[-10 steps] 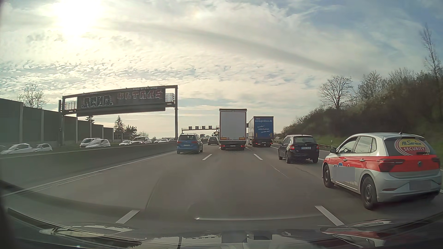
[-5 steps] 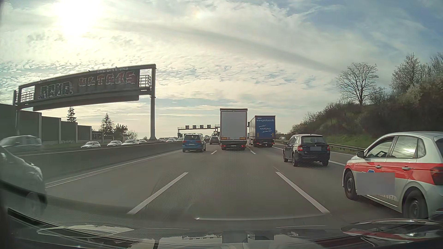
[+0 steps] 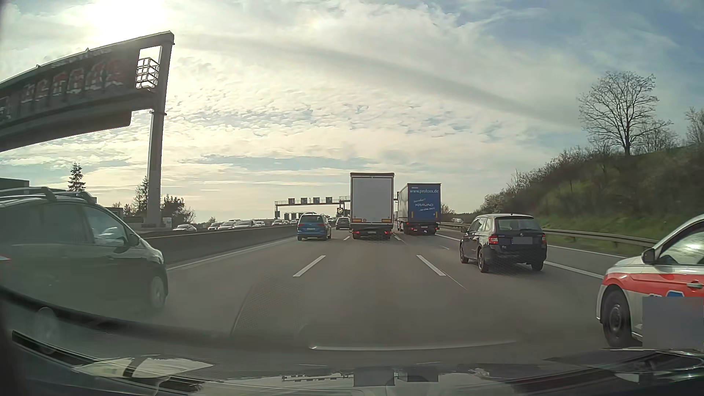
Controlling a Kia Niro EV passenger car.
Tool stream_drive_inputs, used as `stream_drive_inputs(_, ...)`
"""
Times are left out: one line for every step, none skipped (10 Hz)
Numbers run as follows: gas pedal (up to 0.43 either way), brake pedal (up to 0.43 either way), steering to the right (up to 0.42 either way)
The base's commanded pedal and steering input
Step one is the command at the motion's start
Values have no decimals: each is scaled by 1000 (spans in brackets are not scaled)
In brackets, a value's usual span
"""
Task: Follow the waypoints while adhering to traffic rules and regulations
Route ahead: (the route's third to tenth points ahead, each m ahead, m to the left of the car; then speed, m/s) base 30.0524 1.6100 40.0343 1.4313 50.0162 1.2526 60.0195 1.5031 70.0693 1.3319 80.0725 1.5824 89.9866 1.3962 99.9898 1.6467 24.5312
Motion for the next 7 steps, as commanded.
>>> stream_drive_inputs(177,0,-2)
stream_drive_inputs(177,0,-2)
stream_drive_inputs(177,0,-2)
stream_drive_inputs(177,0,-2)
stream_drive_inputs(177,0,-2)
stream_drive_inputs(177,0,-2)
stream_drive_inputs(177,0,-2)
